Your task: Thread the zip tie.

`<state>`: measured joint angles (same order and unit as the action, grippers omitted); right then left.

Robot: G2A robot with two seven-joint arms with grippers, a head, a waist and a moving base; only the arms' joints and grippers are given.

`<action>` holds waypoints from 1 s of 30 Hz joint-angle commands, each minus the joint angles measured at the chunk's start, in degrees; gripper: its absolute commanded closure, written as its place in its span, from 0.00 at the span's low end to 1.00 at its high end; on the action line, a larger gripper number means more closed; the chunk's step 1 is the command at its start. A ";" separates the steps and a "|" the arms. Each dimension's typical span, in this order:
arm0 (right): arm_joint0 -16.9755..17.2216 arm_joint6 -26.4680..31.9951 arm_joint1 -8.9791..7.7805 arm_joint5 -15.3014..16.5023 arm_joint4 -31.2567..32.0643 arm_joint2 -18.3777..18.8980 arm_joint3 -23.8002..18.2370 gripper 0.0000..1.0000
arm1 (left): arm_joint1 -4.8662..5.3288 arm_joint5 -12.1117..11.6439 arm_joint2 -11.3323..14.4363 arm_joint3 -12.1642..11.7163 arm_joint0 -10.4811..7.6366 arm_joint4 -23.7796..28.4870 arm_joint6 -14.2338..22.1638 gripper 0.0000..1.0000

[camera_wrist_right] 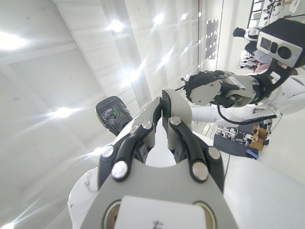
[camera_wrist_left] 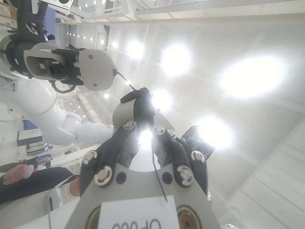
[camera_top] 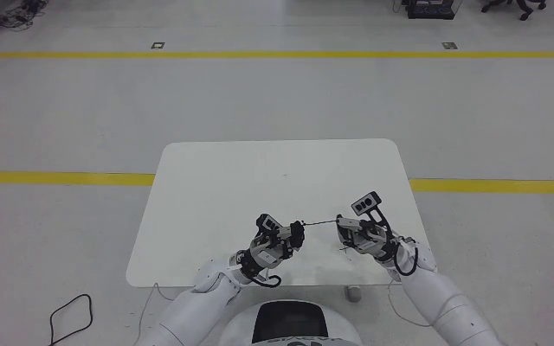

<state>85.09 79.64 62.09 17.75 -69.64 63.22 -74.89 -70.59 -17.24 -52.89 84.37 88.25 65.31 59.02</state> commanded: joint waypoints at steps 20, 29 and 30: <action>0.54 0.00 -0.03 -0.02 -0.51 0.99 0.22 1.00 | 0.00 0.00 0.00 0.00 0.00 0.00 0.00 1.00; 0.80 0.00 -0.04 -0.10 -0.97 1.62 0.41 1.00 | 0.00 0.00 0.00 0.00 0.00 0.00 0.00 1.00; 0.83 0.00 -0.05 -0.10 -1.01 1.70 0.40 1.00 | 0.00 0.00 0.00 0.00 0.00 0.00 0.00 1.00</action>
<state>85.89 79.64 62.05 17.64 -70.62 64.86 -74.49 -70.59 -17.24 -52.89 84.37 88.25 65.31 59.02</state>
